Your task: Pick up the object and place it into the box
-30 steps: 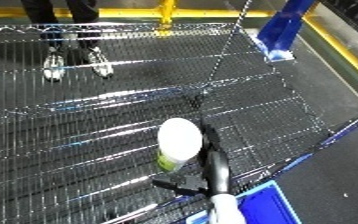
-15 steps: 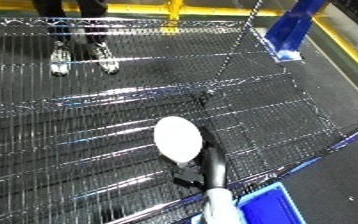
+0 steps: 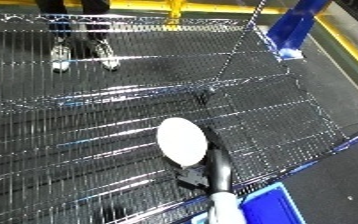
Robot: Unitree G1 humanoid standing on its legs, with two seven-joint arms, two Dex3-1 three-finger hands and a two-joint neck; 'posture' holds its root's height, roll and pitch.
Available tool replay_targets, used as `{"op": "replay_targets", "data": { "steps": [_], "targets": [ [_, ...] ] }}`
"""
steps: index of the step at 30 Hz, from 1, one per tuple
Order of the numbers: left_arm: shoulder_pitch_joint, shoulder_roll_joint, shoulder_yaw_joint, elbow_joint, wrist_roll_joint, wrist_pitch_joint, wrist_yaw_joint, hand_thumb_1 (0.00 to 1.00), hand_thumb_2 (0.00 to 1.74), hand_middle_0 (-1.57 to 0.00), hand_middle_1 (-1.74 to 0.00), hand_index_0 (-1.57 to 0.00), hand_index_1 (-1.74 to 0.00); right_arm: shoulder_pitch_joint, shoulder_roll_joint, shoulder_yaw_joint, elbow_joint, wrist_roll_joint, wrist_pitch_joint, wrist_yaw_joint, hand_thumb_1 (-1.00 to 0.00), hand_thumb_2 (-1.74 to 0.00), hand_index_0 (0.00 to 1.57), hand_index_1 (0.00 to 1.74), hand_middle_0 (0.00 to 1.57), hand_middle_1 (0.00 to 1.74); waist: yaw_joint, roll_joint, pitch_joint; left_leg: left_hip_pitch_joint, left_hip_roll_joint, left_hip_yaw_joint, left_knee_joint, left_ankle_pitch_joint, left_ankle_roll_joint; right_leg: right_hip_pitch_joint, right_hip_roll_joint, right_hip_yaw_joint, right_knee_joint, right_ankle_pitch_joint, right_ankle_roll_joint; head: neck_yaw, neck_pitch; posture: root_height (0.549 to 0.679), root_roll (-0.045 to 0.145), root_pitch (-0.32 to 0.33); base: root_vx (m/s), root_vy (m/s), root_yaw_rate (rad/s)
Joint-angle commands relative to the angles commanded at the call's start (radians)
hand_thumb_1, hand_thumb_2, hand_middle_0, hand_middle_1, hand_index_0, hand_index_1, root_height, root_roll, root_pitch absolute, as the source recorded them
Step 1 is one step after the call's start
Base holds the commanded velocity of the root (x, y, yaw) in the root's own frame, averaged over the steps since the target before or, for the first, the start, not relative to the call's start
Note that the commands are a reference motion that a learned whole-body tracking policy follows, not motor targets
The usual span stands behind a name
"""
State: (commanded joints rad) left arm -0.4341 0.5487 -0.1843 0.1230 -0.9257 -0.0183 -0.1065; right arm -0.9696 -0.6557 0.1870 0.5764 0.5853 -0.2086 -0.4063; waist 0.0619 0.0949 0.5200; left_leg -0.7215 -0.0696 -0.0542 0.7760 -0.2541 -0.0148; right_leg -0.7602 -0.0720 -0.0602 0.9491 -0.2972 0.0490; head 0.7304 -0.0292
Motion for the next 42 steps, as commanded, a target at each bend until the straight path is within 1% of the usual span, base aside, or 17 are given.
{"op": "replay_targets", "data": {
  "steps": [2, 7, 13, 15, 18, 19, 21, 23, 24, 25, 26, 28, 30, 33, 36, 39, 42],
  "targets": [
    [0.027, -0.003, 0.01, -0.005, 0.0, -0.004, -0.006, 1.0, 1.74, -1.57, -1.74, -1.57, -1.74, 0.045, -0.003, -0.025, -0.066, -0.016, 0.0, -0.009, -0.7, -1.22, 1.1, 1.22, 1.1, 1.22, -0.009, -0.008, 0.0, 0.029, 0.006, 0.001, -0.022, 0.004, -0.0023, 0.03, 0.0013, 0.002, -0.024, 0.005, 0.0018, 0.014, -0.013, 0.615, 0.039, 0.162, -0.028, 0.019, -0.08],
    [0.089, -0.022, 0.049, -0.016, 0.002, -0.017, -0.02, 1.0, 1.74, -1.57, -1.74, -1.57, -1.74, 0.179, -0.004, -0.101, -0.243, -0.03, 0.004, -0.015, -0.7, -1.22, 1.1, 1.22, 1.1, 1.22, -0.04, -0.029, 0.0, 0.11, 0.022, 0.007, -0.084, 0.014, -0.0074, 0.108, 0.0042, 0.009, -0.089, 0.019, 0.0074, 0.06, -0.082, 0.627, 0.045, 0.137, -0.042, 0.038, -0.119],
    [0.123, -0.041, 0.074, -0.011, 0.03, -0.034, -0.018, 1.0, 1.74, -1.57, -1.74, -1.57, -1.74, 0.335, 0.021, -0.192, -0.378, -0.035, -0.007, -0.029, -0.7, -1.22, 1.1, 1.22, 1.1, 1.22, -0.085, -0.045, 0.0, 0.203, 0.039, 0.018, -0.14, 0.021, -0.0132, 0.192, 0.0063, 0.025, -0.157, 0.037, 0.0145, 0.084, -0.14, 0.638, 0.054, 0.102, -0.03, 0.055, -0.142],
    [0.135, -0.05, 0.082, -0.012, 0.035, -0.038, -0.02, 1.0, 1.74, -1.57, -1.74, -1.57, -1.74, 0.384, 0.031, -0.224, -0.421, -0.038, -0.003, -0.031, -0.7, -1.22, 1.1, 1.22, 1.1, 1.22, -0.102, -0.046, 0.0, 0.235, 0.044, 0.024, -0.16, 0.024, -0.0147, 0.22, 0.006, 0.03, -0.18, 0.041, 0.0149, 0.096, -0.167, 0.641, 0.058, 0.092, -0.027, 0.083, -0.162],
    [0.149, -0.067, 0.09, -0.013, 0.039, -0.043, -0.026, 1.0, 1.74, -1.57, -1.74, -1.57, -1.74, 0.45, 0.044, -0.263, -0.467, -0.054, 0.002, -0.036, -0.7, -1.22, 1.1, 1.22, 1.1, 1.22, -0.125, -0.041, -0.001, 0.279, 0.048, 0.034, -0.187, 0.029, -0.0172, 0.256, 0.0016, 0.036, -0.209, 0.046, 0.0147, 0.111, -0.213, 0.646, 0.065, 0.08, -0.027, 0.099, -0.141],
    [0.153, -0.072, 0.091, -0.011, 0.04, -0.046, -0.028, 1.0, 1.74, -1.57, -1.74, -1.57, -1.74, 0.472, 0.048, -0.273, -0.476, -0.063, 0.003, -0.04, -0.7, -1.22, 1.1, 1.22, 1.1, 1.22, -0.133, -0.039, -0.002, 0.293, 0.05, 0.038, -0.195, 0.03, -0.0181, 0.267, -0.0002, 0.038, -0.218, 0.047, 0.0147, 0.115, -0.219, 0.647, 0.067, 0.076, -0.014, 0.11, -0.151],
    [0.161, -0.082, 0.09, -0.005, 0.041, -0.054, -0.028, 1.0, 1.74, -1.57, -1.74, -1.57, -1.74, 0.512, 0.051, -0.291, -0.489, -0.076, 0.007, -0.041, -0.7, -1.22, 1.1, 1.22, 1.1, 1.22, -0.149, -0.033, -0.006, 0.32, 0.052, 0.046, -0.209, 0.031, -0.0195, 0.286, -0.0022, 0.044, -0.232, 0.049, 0.0146, 0.115, -0.246, 0.649, 0.07, 0.069, -0.001, 0.116, -0.173],
    [0.171, -0.094, 0.089, 0.001, 0.043, -0.062, -0.027, 1.0, 1.74, -1.57, -1.74, -1.57, -1.74, 0.555, 0.054, -0.309, -0.499, -0.071, 0.008, -0.03, -0.7, -1.22, 1.1, 1.22, 1.1, 1.22, -0.165, -0.027, -0.012, 0.346, 0.054, 0.056, -0.222, 0.031, -0.0206, 0.302, -0.0041, 0.05, -0.244, 0.05, 0.0145, 0.114, -0.28, 0.651, 0.073, 0.064, 0.008, 0.119, -0.201],
    [0.176, -0.1, 0.089, 0.003, 0.043, -0.065, -0.026, 1.0, 1.74, -1.57, -1.74, -1.57, -1.74, 0.577, 0.056, -0.317, -0.505, -0.065, 0.008, -0.023, -0.7, -1.22, 1.1, 1.22, 1.1, 1.22, -0.173, -0.024, -0.015, 0.358, 0.054, 0.062, -0.228, 0.031, -0.0209, 0.309, -0.005, 0.053, -0.251, 0.05, 0.0145, 0.115, -0.311, 0.652, 0.074, 0.062, -0.006, 0.123, -0.207],
    [0.182, -0.106, 0.089, 0.004, 0.043, -0.068, -0.024, 1.0, 1.74, -1.57, -1.74, -1.57, -1.74, 0.602, 0.059, -0.325, -0.51, -0.057, 0.006, -0.016, -0.7, -1.22, 1.1, 1.22, 1.1, 1.22, -0.181, -0.02, -0.019, 0.37, 0.055, 0.068, -0.234, 0.03, -0.0212, 0.317, -0.0063, 0.056, -0.259, 0.051, 0.0143, 0.116, -0.355, 0.653, 0.076, 0.06, -0.014, 0.128, -0.212],
    [0.186, -0.111, 0.088, 0.005, 0.042, -0.071, -0.022, 1.0, 1.74, -1.57, -1.74, -1.57, -1.74, 0.625, 0.061, -0.331, -0.513, -0.048, 0.004, -0.012, -0.7, -1.22, 1.1, 1.22, 1.1, 1.22, -0.188, -0.017, -0.021, 0.381, 0.055, 0.073, -0.239, 0.029, -0.0214, 0.324, -0.0076, 0.059, -0.267, 0.053, 0.0141, 0.12, -0.411, 0.654, 0.078, 0.058, -0.022, 0.125, -0.196],
    [0.189, -0.122, 0.083, 0.01, 0.039, -0.078, -0.018, 1.0, 1.74, -1.57, -1.74, -1.57, -1.74, 0.668, 0.068, -0.341, -0.511, -0.03, -0.005, -0.005, -0.7, -1.22, 1.1, 1.22, 1.1, 1.22, -0.203, -0.011, -0.025, 0.403, 0.055, 0.083, -0.246, 0.027, -0.0223, 0.338, -0.0093, 0.066, -0.282, 0.058, 0.0133, 0.116, -0.549, 0.656, 0.083, 0.053, -0.029, 0.134, -0.189],
    [0.189, -0.13, 0.071, 0.022, 0.035, -0.091, -0.015, 1.0, 1.74, -1.57, -1.74, -1.57, -1.74, 0.709, 0.079, -0.348, -0.493, -0.011, -0.022, 0.004, -0.7, -1.22, 1.1, 1.22, 1.1, 1.22, -0.217, -0.007, -0.026, 0.428, 0.057, 0.089, -0.252, 0.025, -0.0225, 0.358, -0.0108, 0.076, -0.296, 0.063, 0.0136, 0.117, -0.617, 0.658, 0.087, 0.043, 0.006, 0.104, -0.155],
    [0.196, -0.137, 0.059, 0.045, 0.031, -0.111, -0.018, 1.0, 1.74, -1.57, -1.74, -1.57, -1.74, 0.765, 0.097, -0.354, -0.451, 0.017, -0.054, 0.027, -0.7, -1.22, 1.1, 1.22, 1.1, 1.22, -0.234, -0.001, -0.027, 0.463, 0.065, 0.098, -0.259, 0.019, -0.022, 0.386, -0.0141, 0.093, -0.31, 0.064, 0.0171, 0.108, -0.646, 0.66, 0.089, 0.025, 0.047, 0.07, -0.171],
    [0.216, -0.151, 0.066, 0.052, 0.028, -0.116, -0.025, 1.0, 1.74, -1.57, -1.74, -1.57, -1.74, 0.816, 0.11, -0.367, -0.406, 0.059, -0.082, 0.06, -0.7, -1.22, 1.1, 1.22, 1.1, 1.22, -0.247, 0.007, -0.03, 0.489, 0.07, 0.111, -0.267, 0.013, -0.0219, 0.405, -0.0159, 0.102, -0.318, 0.055, 0.0173, 0.102, -0.648, 0.66, 0.091, 0.015, 0.04, 0.076, -0.189],
    [0.232, -0.166, 0.074, 0.052, 0.029, -0.118, -0.034, 1.0, 1.74, -1.57, -1.74, -1.57, -1.74, 0.855, 0.122, -0.381, -0.372, 0.101, -0.106, 0.091, -0.55, -0.96, 0.86, 0.96, 0.86, 0.96, -0.257, 0.014, -0.03, 0.501, 0.068, 0.121, -0.276, 0.012, -0.0209, 0.413, -0.0148, 0.104, -0.324, 0.05, 0.0143, 0.101, -0.636, 0.661, 0.095, 0.013, 0.0, 0.052, -0.078],
    [0.236, -0.172, 0.071, 0.048, 0.03, -0.119, -0.041, 1.0, 1.74, -1.57, -1.74, -1.57, -1.74, 0.877, 0.128, -0.387, -0.346, 0.132, -0.122, 0.122, -0.4, -0.7, 0.63, 0.7, 0.63, 0.7, -0.263, 0.019, -0.025, 0.508, 0.063, 0.123, -0.285, 0.015, -0.0207, 0.416, -0.0144, 0.104, -0.33, 0.049, 0.0124, 0.096, -0.615, 0.661, 0.097, 0.013, -0.025, 0.027, 0.015]
  ]
}}
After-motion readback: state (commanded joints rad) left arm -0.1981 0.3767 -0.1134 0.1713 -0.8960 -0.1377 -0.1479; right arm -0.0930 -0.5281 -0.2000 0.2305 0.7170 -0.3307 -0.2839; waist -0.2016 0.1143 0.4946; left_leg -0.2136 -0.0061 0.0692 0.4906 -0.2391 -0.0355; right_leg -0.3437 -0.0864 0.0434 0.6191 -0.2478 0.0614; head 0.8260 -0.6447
